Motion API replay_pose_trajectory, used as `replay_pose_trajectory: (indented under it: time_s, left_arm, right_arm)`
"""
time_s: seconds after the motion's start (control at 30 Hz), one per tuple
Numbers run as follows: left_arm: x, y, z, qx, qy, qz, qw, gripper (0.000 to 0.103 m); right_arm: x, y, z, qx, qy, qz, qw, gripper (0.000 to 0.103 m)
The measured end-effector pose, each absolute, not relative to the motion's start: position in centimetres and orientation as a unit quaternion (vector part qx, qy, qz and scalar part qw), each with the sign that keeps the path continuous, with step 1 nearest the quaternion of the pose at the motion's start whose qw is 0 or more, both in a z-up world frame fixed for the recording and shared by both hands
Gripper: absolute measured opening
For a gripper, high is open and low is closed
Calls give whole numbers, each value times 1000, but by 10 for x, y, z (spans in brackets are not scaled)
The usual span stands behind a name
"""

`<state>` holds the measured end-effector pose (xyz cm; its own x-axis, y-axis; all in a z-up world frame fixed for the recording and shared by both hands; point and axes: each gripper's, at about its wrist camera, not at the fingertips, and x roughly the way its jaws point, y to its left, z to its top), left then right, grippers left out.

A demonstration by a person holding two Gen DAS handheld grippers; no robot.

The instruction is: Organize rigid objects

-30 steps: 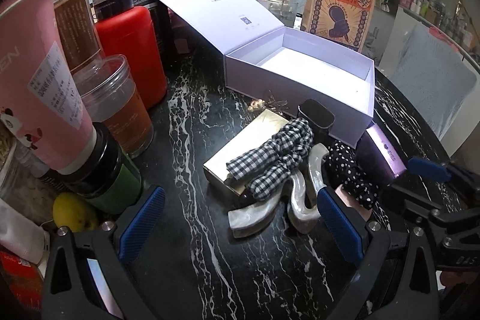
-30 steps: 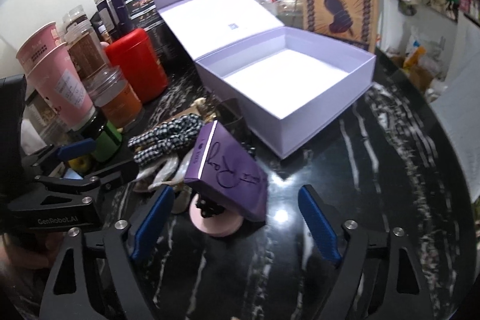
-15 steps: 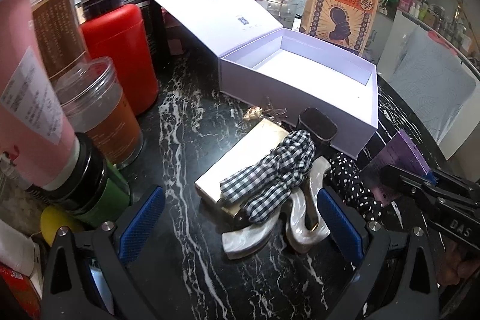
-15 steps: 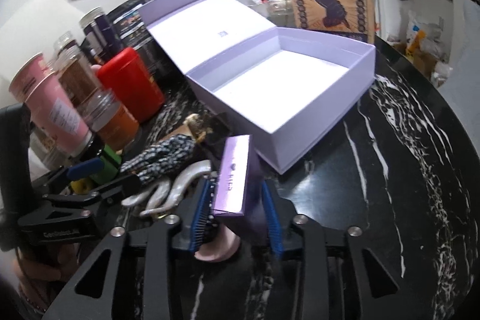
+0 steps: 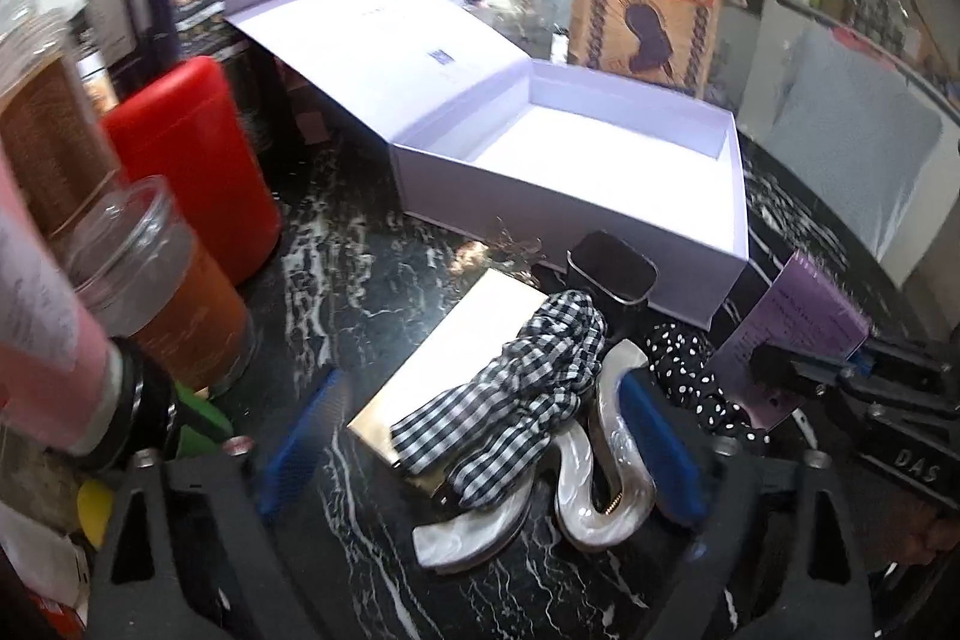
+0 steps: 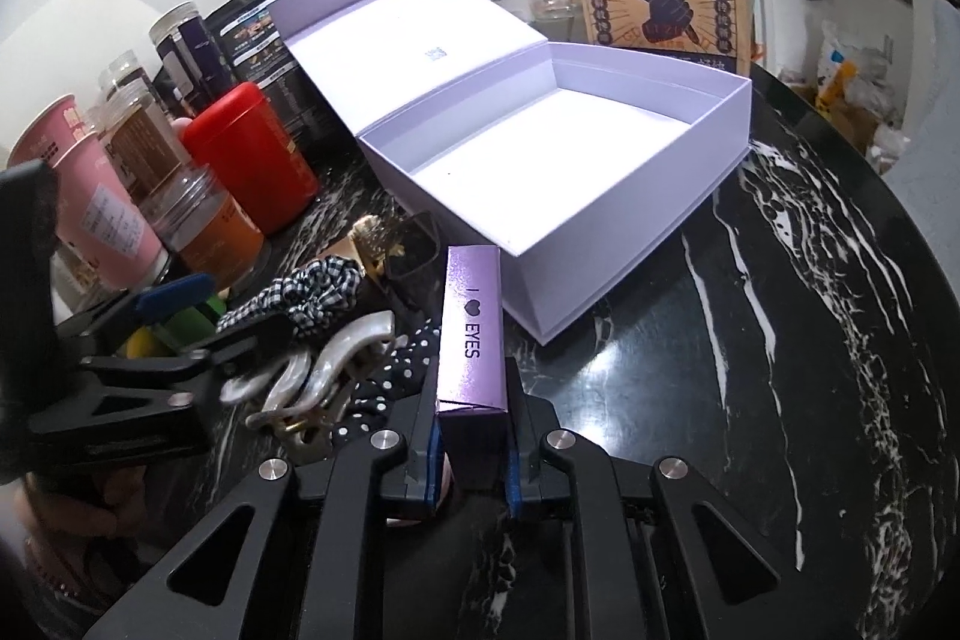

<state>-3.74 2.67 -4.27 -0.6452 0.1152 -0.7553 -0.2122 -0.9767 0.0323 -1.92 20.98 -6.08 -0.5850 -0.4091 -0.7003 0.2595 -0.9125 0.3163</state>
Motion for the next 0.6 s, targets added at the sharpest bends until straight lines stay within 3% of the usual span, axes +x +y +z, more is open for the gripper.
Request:
replay_pose_trajectory:
  time_s: [0.13, 0.23, 0.37, 0.47, 0.6]
  left_arm:
    - [-45, 29, -50, -427, 49, 897, 106, 69]
    - [-45, 31, -53, -429, 55, 896, 104, 68]
    - [-41, 33, -51, -420, 61, 900, 103, 37]
    - [-39, 35, -49, -414, 67, 902, 105, 30]
    - [-36, 37, -43, -404, 62, 905, 116, 28]
  right_arm:
    - [-19, 210, -61, 415, -91, -885, 192, 15]
    - [-18, 211, -61, 414, -91, -885, 192, 15]
    - [-17, 210, -61, 413, -87, -886, 193, 15]
    - [-14, 209, -60, 410, -75, -889, 190, 15]
    - [-6, 208, -57, 400, -63, -894, 192, 15]
